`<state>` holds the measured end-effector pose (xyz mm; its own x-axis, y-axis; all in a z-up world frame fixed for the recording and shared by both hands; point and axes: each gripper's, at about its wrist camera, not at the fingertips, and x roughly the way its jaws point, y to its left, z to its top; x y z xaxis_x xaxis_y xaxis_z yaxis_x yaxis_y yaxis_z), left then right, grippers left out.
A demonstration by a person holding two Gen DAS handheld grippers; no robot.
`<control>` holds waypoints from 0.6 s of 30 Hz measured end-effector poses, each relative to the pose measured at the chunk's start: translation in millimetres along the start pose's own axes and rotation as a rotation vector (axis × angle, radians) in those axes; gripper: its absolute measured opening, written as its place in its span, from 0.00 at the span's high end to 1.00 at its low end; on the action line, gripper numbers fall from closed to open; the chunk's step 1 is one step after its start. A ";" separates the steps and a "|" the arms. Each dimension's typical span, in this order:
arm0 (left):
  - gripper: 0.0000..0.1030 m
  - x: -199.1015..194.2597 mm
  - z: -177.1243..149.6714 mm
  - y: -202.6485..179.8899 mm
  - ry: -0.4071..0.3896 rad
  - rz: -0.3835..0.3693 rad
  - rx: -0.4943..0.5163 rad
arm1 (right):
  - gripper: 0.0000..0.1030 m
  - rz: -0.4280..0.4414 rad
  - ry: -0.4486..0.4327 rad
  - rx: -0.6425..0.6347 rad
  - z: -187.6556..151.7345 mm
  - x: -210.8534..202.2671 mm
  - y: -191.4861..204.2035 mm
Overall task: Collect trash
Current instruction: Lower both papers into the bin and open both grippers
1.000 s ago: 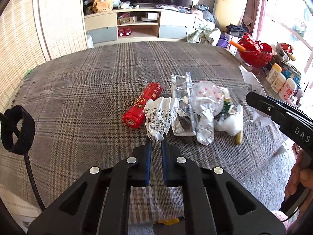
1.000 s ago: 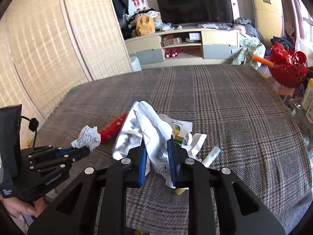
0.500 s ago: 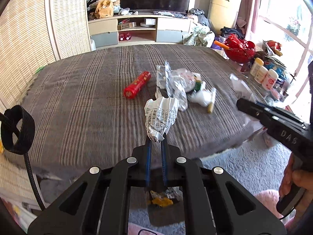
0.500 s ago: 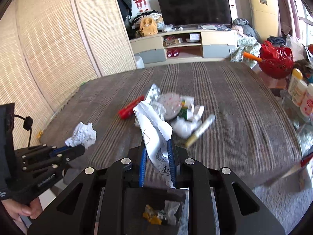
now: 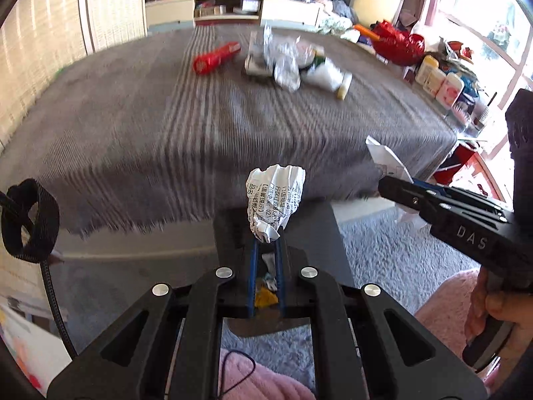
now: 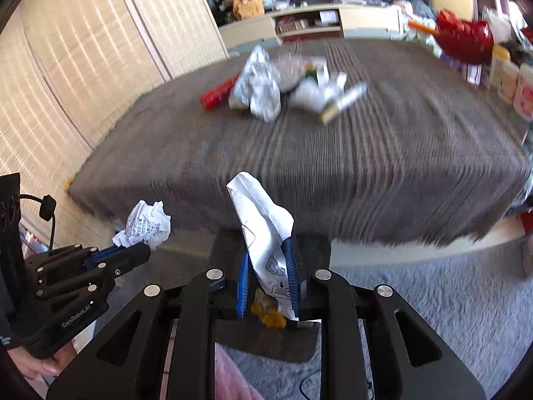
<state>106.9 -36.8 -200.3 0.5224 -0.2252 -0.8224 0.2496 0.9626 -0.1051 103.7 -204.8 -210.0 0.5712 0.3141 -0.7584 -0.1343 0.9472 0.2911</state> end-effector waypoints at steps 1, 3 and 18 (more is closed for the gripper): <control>0.92 6.0 -3.9 0.9 0.010 0.000 -0.005 | 0.80 0.004 0.014 0.008 -6.2 6.0 -1.9; 0.92 19.2 -10.6 2.3 0.034 -0.008 -0.012 | 0.79 0.010 0.033 0.018 -13.3 15.6 -4.8; 0.91 84.4 -47.1 1.1 0.174 -0.048 -0.037 | 0.78 0.045 0.164 0.043 -50.4 62.3 -18.0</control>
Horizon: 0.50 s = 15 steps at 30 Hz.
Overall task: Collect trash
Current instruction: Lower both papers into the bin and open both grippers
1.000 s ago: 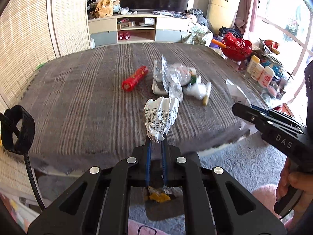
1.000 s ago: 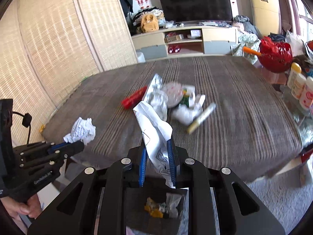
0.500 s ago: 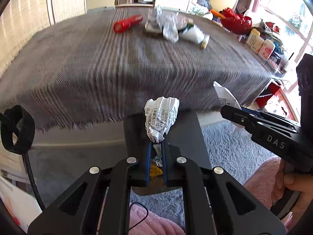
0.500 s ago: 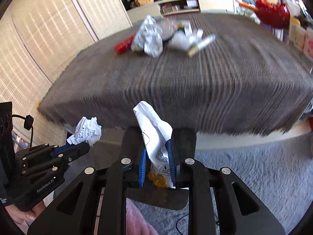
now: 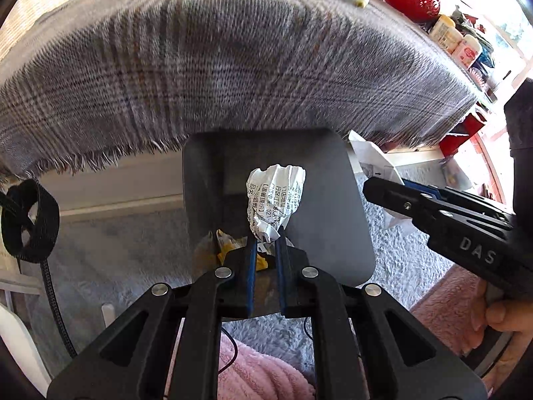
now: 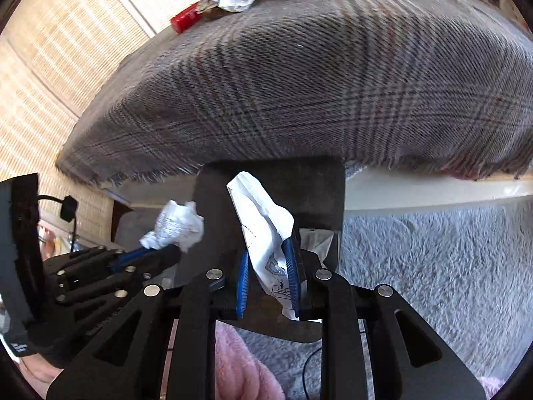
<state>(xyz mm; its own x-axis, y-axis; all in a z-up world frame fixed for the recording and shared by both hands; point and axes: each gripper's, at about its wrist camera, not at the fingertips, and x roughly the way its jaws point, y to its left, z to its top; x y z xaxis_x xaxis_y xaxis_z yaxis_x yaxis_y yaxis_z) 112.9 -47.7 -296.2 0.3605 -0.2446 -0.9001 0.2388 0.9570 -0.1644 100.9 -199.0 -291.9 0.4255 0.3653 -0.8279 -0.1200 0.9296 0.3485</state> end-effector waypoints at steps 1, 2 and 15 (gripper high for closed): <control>0.91 1.5 -0.4 0.9 0.002 -0.001 -0.005 | 0.78 -0.004 0.007 -0.003 -0.5 2.4 0.4; 0.91 2.6 -0.1 3.3 0.006 -0.002 -0.010 | 0.78 -0.008 0.015 -0.002 -0.9 4.8 0.2; 0.82 20.5 -1.7 -4.1 0.036 -0.018 -0.002 | 0.76 -0.001 0.043 0.016 4.2 17.7 1.5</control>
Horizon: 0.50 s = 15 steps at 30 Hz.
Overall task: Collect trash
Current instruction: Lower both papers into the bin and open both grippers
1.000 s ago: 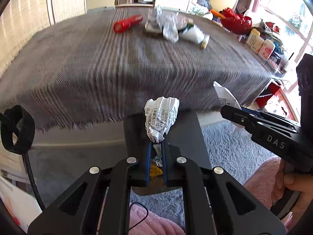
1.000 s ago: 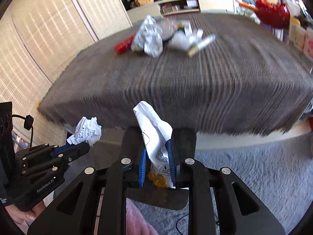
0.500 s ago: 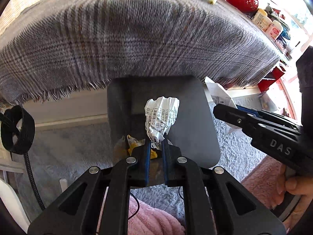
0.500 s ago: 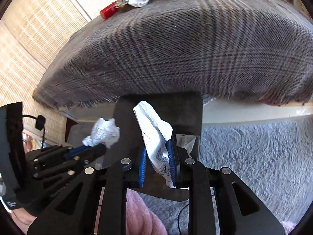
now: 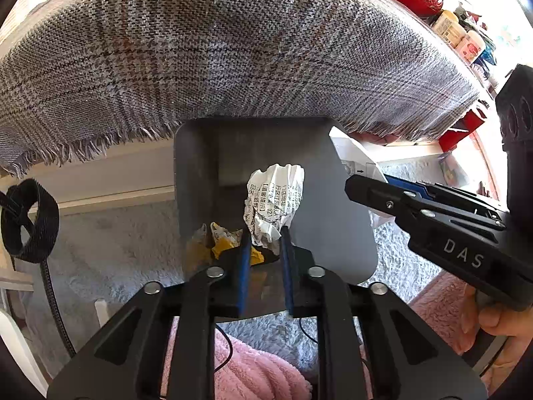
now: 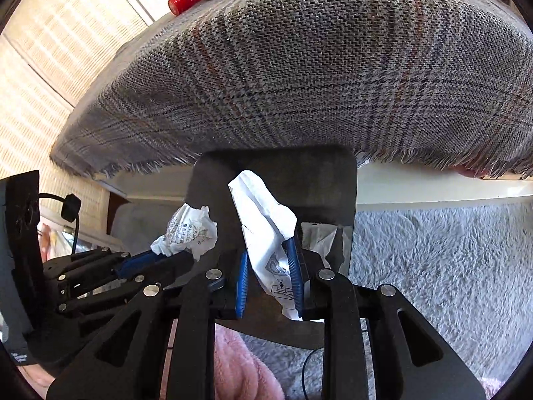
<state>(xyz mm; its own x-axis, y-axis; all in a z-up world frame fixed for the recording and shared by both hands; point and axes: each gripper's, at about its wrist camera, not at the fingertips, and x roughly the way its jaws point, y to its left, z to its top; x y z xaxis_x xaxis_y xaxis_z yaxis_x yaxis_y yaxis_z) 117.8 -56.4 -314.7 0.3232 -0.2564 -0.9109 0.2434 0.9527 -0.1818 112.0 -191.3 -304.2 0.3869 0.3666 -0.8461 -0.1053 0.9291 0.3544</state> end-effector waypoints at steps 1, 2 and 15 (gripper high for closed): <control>0.81 0.9 0.2 -0.6 0.001 0.008 -0.001 | 0.71 -0.005 -0.001 0.012 0.4 -0.1 -2.4; 0.79 1.6 0.6 -0.6 0.002 0.015 -0.003 | 0.67 -0.010 -0.003 0.022 0.8 -0.5 -4.3; 0.38 -2.2 0.5 1.0 -0.010 0.027 -0.017 | 0.40 -0.026 -0.028 0.053 0.7 -7.4 -9.6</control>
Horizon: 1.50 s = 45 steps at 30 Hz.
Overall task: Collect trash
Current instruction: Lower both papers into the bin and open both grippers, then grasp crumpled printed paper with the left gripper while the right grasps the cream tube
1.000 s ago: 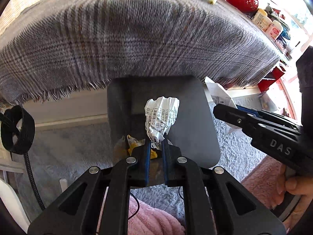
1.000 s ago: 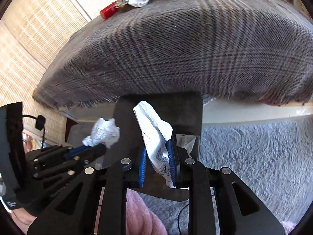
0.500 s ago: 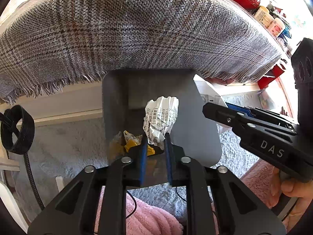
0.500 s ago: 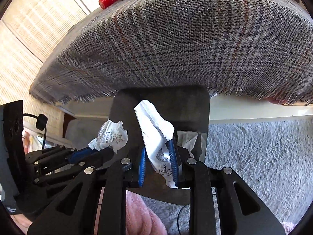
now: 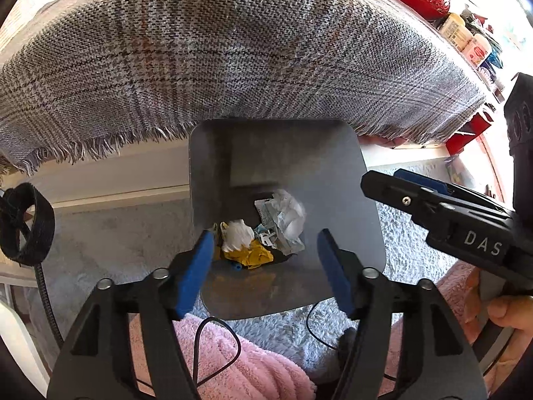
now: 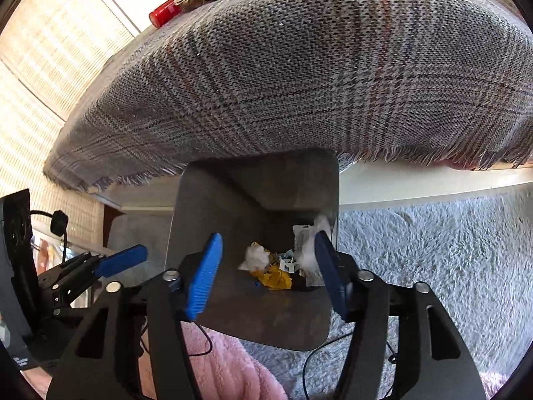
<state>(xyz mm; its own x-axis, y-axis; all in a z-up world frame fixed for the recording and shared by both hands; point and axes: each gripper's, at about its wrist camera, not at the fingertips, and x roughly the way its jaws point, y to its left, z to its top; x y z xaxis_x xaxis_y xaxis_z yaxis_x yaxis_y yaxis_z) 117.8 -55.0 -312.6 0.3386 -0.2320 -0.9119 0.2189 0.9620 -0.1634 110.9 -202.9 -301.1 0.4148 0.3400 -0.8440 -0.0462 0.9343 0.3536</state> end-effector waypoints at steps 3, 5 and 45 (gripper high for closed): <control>0.32 -6.4 -1.7 4.6 -0.008 0.005 -0.003 | 0.31 -0.007 -0.006 0.011 -0.3 -1.1 -2.2; 0.28 -13.3 -1.1 12.4 -0.016 0.008 0.001 | 0.28 -0.012 -0.014 0.016 0.6 -3.1 -2.5; 0.09 -77.0 164.6 -25.3 -0.264 0.066 0.179 | 0.51 -0.114 -0.229 0.047 183.8 -65.3 -27.7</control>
<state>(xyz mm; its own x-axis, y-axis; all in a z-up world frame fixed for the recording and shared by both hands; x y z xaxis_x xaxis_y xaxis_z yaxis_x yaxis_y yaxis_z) 236.8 -85.3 -176.3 0.5778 -0.2216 -0.7855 0.3381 0.9410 -0.0167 252.1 -270.8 -181.7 0.6101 0.1947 -0.7680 0.0527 0.9572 0.2846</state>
